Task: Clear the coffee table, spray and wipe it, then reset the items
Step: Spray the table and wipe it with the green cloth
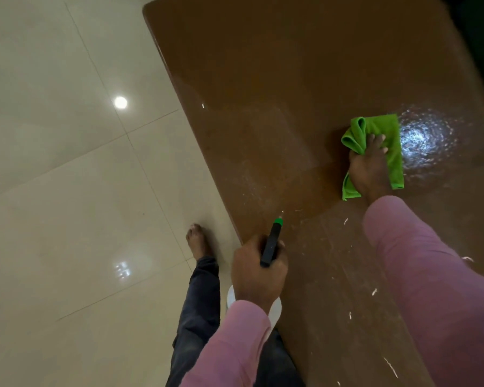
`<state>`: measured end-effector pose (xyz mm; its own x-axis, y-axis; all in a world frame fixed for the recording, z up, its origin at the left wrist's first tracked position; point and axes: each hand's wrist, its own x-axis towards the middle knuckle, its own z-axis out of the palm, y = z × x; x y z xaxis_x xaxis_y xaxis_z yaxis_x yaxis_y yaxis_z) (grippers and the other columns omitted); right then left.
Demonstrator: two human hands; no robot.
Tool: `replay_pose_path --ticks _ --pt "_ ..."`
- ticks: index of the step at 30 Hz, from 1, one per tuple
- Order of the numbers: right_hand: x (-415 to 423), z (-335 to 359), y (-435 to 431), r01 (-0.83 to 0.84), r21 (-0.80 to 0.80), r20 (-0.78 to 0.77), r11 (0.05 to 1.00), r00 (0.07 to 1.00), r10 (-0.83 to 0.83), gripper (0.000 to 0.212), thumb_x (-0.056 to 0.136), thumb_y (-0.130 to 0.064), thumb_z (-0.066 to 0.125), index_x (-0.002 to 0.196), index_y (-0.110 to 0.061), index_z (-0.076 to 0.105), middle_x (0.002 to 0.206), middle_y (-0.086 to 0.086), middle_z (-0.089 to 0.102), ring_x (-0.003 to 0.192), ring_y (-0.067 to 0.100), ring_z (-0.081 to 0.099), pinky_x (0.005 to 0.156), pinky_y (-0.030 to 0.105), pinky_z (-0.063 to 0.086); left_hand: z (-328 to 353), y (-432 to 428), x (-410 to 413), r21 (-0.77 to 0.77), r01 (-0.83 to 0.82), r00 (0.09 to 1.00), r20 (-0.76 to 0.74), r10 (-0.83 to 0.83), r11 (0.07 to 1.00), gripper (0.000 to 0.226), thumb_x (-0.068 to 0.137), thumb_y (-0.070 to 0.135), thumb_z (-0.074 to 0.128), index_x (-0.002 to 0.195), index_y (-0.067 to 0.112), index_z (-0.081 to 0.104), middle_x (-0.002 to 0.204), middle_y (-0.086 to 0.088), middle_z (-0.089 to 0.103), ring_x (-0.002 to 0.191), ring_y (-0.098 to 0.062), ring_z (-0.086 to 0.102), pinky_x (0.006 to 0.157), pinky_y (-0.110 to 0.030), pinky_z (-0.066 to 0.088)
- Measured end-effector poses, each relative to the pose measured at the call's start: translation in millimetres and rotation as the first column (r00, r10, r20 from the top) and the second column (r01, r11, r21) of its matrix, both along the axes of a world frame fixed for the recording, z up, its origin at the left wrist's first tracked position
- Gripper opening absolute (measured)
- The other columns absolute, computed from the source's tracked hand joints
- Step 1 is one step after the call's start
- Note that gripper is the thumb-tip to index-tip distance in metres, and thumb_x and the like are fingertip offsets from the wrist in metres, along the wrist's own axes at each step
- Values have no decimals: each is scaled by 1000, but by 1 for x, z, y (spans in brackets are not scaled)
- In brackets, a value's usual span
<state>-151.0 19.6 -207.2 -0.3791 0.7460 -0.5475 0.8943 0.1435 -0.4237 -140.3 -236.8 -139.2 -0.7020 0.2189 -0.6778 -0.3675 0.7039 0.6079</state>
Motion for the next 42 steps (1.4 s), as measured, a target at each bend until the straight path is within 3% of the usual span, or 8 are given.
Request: replay_pose_path --ticks 6,10,14,16,21,25,33,42 --pt "2 -6 -13 -80 116 43 990 996 76 59 99 -13 37 150 -1 10 159 17 0 145 41 0 118 49 9 11 -13 -12 49 27 992 -127 -21 998 9 91 12 65 85 16 59 66 19 38 64 30 42 61 3 37" --pt "6 -11 -107 -260 155 29 953 965 259 73 86 -3 45 150 0 11 159 18 -2 145 41 -6 118 49 -1 -9 -31 -29 72 -92 968 -228 106 993 19 85 50 57 87 31 58 83 0 60 87 -30 61 77 -51 53" --pt "25 -6 -222 -586 71 -85 807 803 590 69 85 -29 19 150 -5 16 159 12 4 144 33 -8 118 49 1 0 -33 -54 139 -67 933 -343 112 988 9 83 28 58 80 20 59 62 7 54 57 -14 51 54 -30 43" --pt "37 -4 -220 -672 80 -78 736 732 677 69 85 -21 17 152 -12 5 158 2 -10 143 23 -18 120 43 -3 5 -39 -64 143 -13 929 -364 65 990 7 85 23 59 83 18 63 63 5 57 56 -15 52 51 -27 41" --pt "46 -19 -112 -439 290 92 851 897 432 81 81 2 44 151 -6 6 159 13 -5 146 32 -8 119 43 -4 -4 -64 -80 157 -38 929 -358 93 987 9 93 16 62 86 21 63 66 -1 59 58 -34 55 53 -50 50" --pt "16 -13 -78 -180 199 78 963 983 167 71 88 -2 43 151 -2 9 159 15 -4 145 39 -6 117 47 -2 -6 -71 -82 193 -91 928 -340 154 977 4 88 21 60 89 21 64 69 -2 61 58 -35 56 51 -52 49" --pt "15 -6 -236 -736 143 -38 662 664 746 85 82 0 46 151 -15 -1 152 -3 -20 140 20 -22 113 36 -17 -7 -74 -100 267 -107 931 -312 191 958 8 85 17 58 90 16 63 70 -4 61 62 -33 58 54 -49 49" --pt "-47 -22 -85 -203 232 83 951 979 189 67 89 -2 39 150 -2 11 159 15 0 145 41 -4 118 47 -1 -15 -88 -142 283 -67 929 -331 163 957 9 88 20 58 94 16 64 68 6 60 55 -28 56 47 -47 48"
